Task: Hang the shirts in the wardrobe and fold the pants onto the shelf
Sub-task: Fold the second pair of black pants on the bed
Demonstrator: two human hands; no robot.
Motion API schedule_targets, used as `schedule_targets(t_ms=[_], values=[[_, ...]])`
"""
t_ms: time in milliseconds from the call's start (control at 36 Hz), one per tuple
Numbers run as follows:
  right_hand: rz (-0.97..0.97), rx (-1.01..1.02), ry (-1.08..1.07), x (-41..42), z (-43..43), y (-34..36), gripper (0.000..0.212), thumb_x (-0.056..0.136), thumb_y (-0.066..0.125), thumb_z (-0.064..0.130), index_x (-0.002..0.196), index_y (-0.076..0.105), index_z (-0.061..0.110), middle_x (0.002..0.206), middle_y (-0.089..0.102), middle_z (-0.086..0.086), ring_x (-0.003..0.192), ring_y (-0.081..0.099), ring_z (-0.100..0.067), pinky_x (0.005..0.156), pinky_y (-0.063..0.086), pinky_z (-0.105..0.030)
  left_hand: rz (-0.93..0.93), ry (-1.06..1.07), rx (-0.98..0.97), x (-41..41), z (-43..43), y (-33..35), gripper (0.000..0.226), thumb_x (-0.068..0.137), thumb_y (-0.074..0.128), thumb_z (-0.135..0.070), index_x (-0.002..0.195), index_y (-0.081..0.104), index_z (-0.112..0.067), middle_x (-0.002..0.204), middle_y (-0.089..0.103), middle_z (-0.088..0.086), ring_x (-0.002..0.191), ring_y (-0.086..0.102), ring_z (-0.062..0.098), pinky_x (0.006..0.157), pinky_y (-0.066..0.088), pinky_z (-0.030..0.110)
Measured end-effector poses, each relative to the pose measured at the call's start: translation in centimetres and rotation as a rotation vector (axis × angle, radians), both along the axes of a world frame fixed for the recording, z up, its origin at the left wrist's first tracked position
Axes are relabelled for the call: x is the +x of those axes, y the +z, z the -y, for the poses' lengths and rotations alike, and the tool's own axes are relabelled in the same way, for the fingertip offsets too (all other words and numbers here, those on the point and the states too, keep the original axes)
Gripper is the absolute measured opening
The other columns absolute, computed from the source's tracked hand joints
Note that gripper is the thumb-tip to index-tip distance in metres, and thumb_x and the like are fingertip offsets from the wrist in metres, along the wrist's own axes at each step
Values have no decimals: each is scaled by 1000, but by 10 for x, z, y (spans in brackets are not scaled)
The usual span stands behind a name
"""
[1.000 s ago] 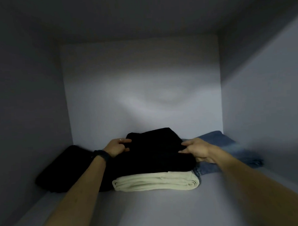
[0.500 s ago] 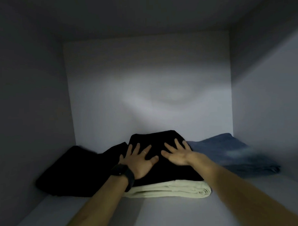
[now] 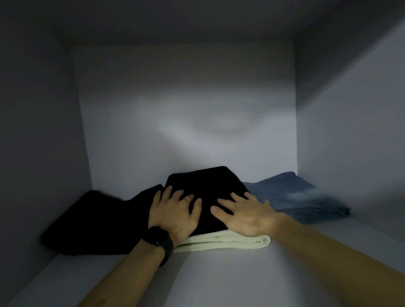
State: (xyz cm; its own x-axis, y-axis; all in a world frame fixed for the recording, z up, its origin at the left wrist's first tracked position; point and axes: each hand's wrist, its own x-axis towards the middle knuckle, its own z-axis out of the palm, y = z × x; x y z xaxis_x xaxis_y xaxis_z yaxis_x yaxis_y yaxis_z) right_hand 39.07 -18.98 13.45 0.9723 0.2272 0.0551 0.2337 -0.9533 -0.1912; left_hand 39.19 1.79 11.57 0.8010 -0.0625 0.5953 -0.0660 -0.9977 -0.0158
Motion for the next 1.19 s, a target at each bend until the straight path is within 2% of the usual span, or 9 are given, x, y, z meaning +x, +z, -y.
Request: schedule_targets(t_ms=[83, 222, 361, 500, 611, 750, 833, 917, 1194], values=[[17, 82, 12, -7, 4, -12, 86, 76, 4, 95, 153, 5, 57, 168, 0, 15, 155, -7, -23, 123, 5, -58, -146, -88, -44, -6, -14, -12, 86, 82, -8, -81, 154, 27, -46, 164, 23, -11, 153, 10, 19, 124, 6, 42], [45, 65, -5, -11, 1, -21, 80, 81, 2, 90, 154, 5, 56, 169, 0, 13, 155, -6, -24, 121, 8, -63, -225, -128, -169, -6, -19, -21, 86, 79, -1, -89, 152, 23, -52, 166, 16, -11, 154, 4, 16, 125, 6, 41], [87, 7, -134, -26, -14, -17, 64, 95, 4, 75, 155, 7, 52, 169, 5, 4, 154, 0, -30, 116, 18, -66, -278, -59, -108, -6, -12, -15, 73, 89, 4, -79, 154, 21, -50, 167, 13, -8, 153, 4, 21, 121, 0, 52], [58, 20, -215, -58, -27, -25, 56, 106, 9, 55, 159, -5, 42, 169, -10, -1, 154, -12, -34, 116, 9, -71, -297, -20, -156, -40, 7, -21, 59, 103, 11, -58, 158, 17, -37, 168, 7, 1, 154, -2, 24, 119, -3, 59], [23, -16, -141, -96, -20, -23, 70, 106, 30, 49, 158, -16, 38, 167, -24, -1, 152, -21, -36, 119, 6, -68, -318, -33, -55, -94, 9, -17, 70, 98, 44, -41, 159, 14, -27, 167, 10, 7, 153, 5, 28, 122, 3, 57], [251, 245, 64, -163, -7, -27, 64, 101, 47, 51, 158, 27, 30, 168, 12, 3, 153, 10, -25, 121, 12, -35, -191, -6, -180, -192, -2, -24, 54, 94, 47, -41, 146, 41, -26, 150, 43, 2, 138, 34, 26, 116, 25, 44], [497, 518, 295, -218, -10, -49, 47, 96, 61, 37, 142, 54, 28, 151, 45, 8, 139, 37, -17, 111, 22, -18, -72, 59, -351, -265, -13, -52, 46, 96, 47, -44, 139, 51, -29, 144, 51, -2, 133, 42, 23, 113, 31, 39], [551, 790, 463, -272, -14, -81, 30, 96, 61, 36, 125, 66, 32, 131, 56, 20, 123, 47, -3, 100, 23, 0, 84, 133, -454, -333, -21, -87, 41, 93, 48, -42, 131, 59, -31, 140, 55, -7, 130, 46, 19, 110, 37, 40], [-36, 904, 830, -449, -70, -210, 24, 95, 67, 23, 117, 72, 30, 118, 67, 22, 114, 57, -1, 98, 50, -36, -4, 575, -656, -607, -2, -235, 31, 93, 50, -38, 122, 60, -41, 119, 61, -17, 109, 54, 11, 91, 48, 32]])
